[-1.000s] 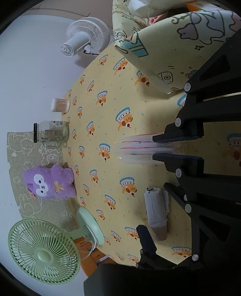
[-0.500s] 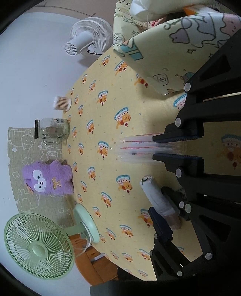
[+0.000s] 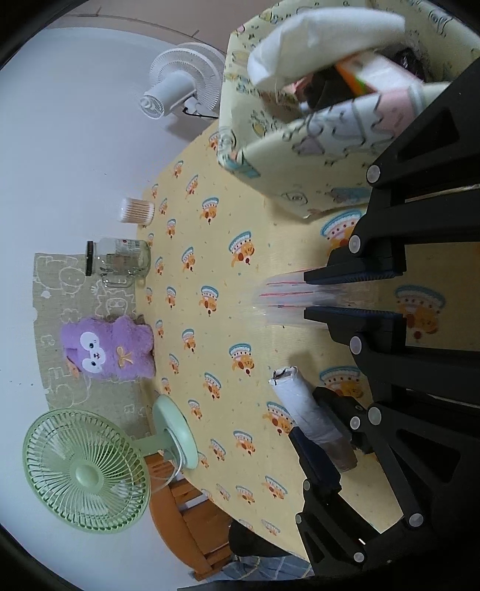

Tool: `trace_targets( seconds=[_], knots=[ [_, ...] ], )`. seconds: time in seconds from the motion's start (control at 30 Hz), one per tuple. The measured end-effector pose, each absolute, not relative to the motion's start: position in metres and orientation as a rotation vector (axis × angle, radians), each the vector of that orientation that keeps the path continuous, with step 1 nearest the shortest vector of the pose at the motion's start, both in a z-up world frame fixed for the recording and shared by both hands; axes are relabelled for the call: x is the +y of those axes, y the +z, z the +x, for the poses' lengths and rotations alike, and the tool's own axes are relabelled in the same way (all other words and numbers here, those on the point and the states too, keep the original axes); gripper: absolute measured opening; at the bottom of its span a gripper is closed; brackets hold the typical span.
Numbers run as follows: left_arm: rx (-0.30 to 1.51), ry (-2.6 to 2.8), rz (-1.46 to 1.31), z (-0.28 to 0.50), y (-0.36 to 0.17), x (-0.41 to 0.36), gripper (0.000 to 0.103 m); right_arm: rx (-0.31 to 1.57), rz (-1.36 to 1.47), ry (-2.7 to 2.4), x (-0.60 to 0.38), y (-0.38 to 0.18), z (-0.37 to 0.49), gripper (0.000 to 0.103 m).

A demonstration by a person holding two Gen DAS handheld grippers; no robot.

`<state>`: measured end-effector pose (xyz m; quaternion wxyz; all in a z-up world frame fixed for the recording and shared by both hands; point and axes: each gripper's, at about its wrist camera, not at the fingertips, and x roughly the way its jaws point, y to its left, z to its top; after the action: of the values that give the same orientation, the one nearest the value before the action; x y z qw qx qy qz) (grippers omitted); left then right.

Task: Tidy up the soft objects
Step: 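Carry the clear tube pack and white roll toward the patterned box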

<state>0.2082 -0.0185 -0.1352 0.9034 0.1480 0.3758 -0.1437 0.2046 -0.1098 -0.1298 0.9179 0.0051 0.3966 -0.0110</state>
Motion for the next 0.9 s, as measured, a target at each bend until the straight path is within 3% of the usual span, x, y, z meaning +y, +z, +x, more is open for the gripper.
trace_targets(
  seconds=[0.67, 0.9],
  knots=[
    [0.654, -0.296, 0.278, 0.16, -0.074, -0.021, 0.029, 0.685, 0.003, 0.015, -0.113, -0.068, 0.156, 0.014],
    [0.663, -0.302, 0.268, 0.15, -0.079, -0.018, 0.029, 0.699, 0.002, 0.046, -0.112, -0.068, 0.147, 0.014]
  ],
)
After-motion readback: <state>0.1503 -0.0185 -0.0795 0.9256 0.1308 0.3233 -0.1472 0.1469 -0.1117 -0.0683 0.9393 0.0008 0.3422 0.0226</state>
